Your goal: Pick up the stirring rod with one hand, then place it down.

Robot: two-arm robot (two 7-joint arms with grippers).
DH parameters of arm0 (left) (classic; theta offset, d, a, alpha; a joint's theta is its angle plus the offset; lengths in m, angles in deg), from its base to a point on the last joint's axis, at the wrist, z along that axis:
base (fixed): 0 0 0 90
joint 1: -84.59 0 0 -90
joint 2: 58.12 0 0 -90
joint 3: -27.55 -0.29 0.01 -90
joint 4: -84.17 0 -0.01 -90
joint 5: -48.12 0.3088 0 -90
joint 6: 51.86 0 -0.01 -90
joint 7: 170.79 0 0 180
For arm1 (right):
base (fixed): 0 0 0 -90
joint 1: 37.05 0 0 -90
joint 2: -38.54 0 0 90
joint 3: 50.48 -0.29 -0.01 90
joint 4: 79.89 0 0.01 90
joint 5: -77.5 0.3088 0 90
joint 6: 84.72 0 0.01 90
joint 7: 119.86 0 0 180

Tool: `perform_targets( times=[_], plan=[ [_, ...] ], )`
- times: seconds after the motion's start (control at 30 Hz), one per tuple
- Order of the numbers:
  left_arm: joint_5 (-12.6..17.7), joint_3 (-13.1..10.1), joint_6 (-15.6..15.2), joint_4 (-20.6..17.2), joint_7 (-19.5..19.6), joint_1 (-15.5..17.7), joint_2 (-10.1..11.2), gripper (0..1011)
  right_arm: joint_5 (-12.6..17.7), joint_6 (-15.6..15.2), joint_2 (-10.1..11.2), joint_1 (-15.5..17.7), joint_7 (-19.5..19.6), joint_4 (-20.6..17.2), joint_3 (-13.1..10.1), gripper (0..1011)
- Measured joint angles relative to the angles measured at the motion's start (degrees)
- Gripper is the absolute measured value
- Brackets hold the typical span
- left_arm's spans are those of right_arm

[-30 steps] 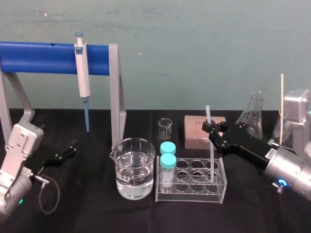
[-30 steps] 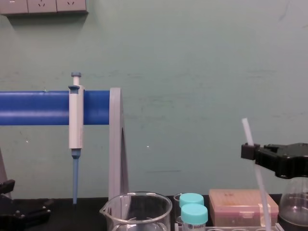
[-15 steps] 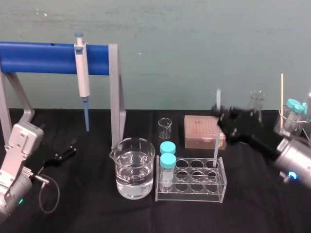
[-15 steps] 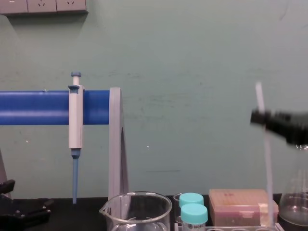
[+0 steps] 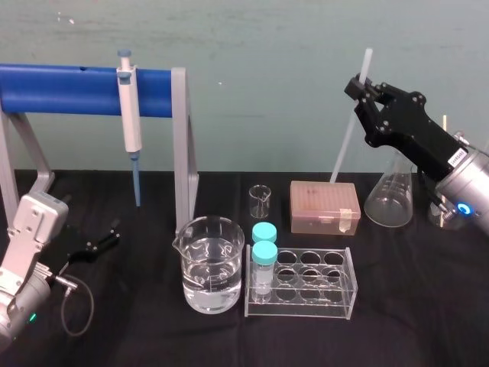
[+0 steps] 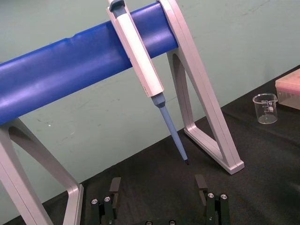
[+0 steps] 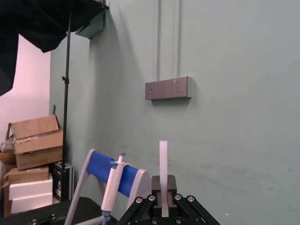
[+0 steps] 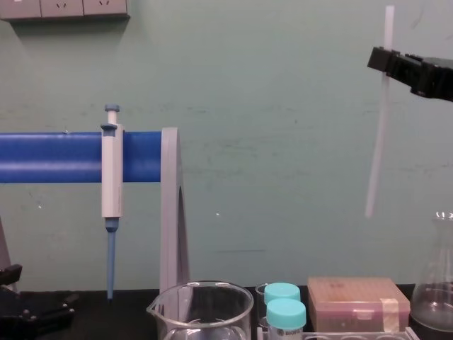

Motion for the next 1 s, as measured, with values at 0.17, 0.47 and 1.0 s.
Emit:
perform_targets(
  times=[0.17, 0.47, 1.0],
  plan=[
    [0.0, 0.0, 0.0, 0.0, 0.0, 0.0, 0.0, 1000, -0.24, 0.01, -0.24, -0.69, 0.06, 0.48, 0.08, 67],
    [0.0, 0.0, 0.0, 0.0, 0.0, 0.0, 0.0, 1000, -0.87, -0.08, -0.24, -0.97, 0.12, 0.65, 0.22, 67],
    [0.0, 0.0, 0.0, 0.0, 0.0, 0.0, 0.0, 1000, -1.04, -0.57, 0.04, -0.8, 0.08, 0.6, 0.37, 67]
  ],
)
